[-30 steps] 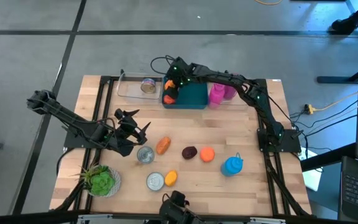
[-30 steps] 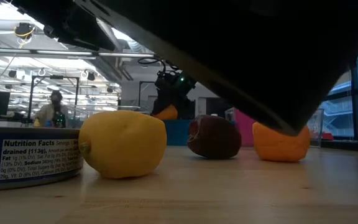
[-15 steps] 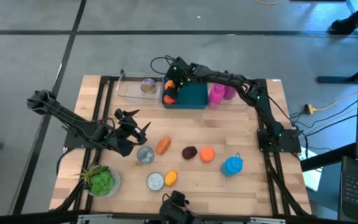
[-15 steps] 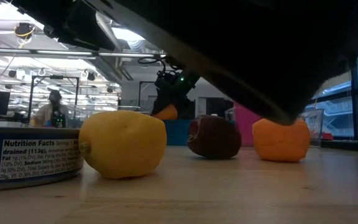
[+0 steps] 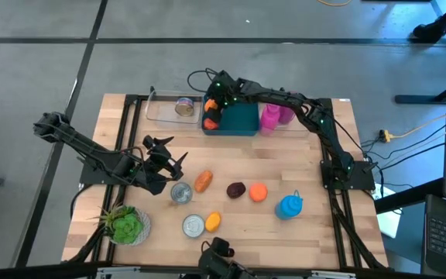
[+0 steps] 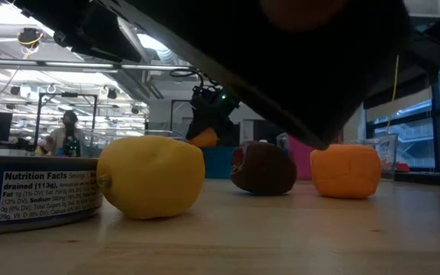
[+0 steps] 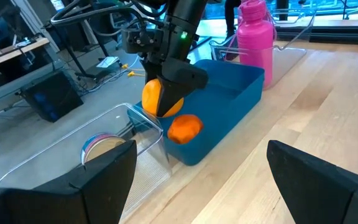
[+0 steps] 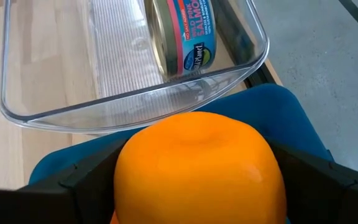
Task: Pick & Place Food Item
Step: Put the left orange into the blue bin, then put the mango into the blue bin
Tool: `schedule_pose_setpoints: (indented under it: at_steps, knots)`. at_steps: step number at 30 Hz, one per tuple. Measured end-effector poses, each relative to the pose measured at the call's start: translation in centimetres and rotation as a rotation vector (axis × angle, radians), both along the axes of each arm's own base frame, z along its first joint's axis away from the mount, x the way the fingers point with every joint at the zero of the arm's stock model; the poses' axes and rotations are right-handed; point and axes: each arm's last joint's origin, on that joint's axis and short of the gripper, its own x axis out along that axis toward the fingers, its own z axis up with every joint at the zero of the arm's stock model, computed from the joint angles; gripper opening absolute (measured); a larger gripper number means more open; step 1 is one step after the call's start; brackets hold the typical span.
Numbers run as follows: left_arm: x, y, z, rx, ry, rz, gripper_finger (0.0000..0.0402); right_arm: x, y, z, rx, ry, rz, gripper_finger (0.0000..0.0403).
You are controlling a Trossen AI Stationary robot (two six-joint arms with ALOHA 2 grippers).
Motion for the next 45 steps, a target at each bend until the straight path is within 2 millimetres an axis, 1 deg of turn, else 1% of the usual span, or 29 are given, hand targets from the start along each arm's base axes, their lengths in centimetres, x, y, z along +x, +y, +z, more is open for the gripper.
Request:
schedule_pose_setpoints:
  at_steps: [6,10,12,16,22,26,28,30,32,36,40,45]
  knots:
    - [0.0,0.0,0.0,0.000,0.000,0.000,0.0349,-0.1,-0.1,0.0,0.014,-0.005,-0.016,0.0359]
    - [0.0,0.0,0.0,0.000,0.000,0.000,0.0349,-0.1,-0.2,0.0,0.018,-0.007,-0.018,0.0389]
    - [0.0,0.0,0.0,0.000,0.000,0.000,0.0349,-0.1,-0.2,0.0,0.018,-0.007,-0.018,0.0396]
    - [0.0,0.0,0.0,0.000,0.000,0.000,0.0349,-0.1,-0.2,0.0,0.017,-0.006,-0.019,0.0387]
    - [0.0,0.0,0.0,0.000,0.000,0.000,0.0349,0.0,-0.2,0.1,0.014,-0.012,-0.020,0.0385]
    - [0.0,0.0,0.0,0.000,0.001,0.000,0.0349,-0.1,-0.2,0.3,0.014,-0.012,-0.020,0.0385]
    - [0.0,0.0,0.0,0.004,0.006,-0.002,0.0349,-0.4,-0.2,0.8,0.015,-0.010,-0.024,0.0385]
    - [0.0,0.0,0.0,0.009,0.011,-0.005,0.0349,-0.7,-0.3,1.8,0.007,-0.026,-0.029,0.0385]
    - [0.0,0.0,0.0,0.008,0.012,-0.005,0.0349,-1.1,-0.2,3.2,-0.005,-0.050,-0.031,0.0384]
    - [0.0,0.0,0.0,0.004,0.013,-0.009,0.0349,-2.2,0.5,7.4,-0.047,-0.125,-0.025,0.0384]
    - [0.0,0.0,0.0,-0.005,0.004,-0.008,0.0349,-3.4,2.1,11.7,-0.069,-0.212,0.017,0.0384]
    - [0.0,-0.1,-0.1,-0.028,0.012,-0.030,0.0349,-5.4,4.9,16.7,-0.104,-0.288,0.073,0.0384]
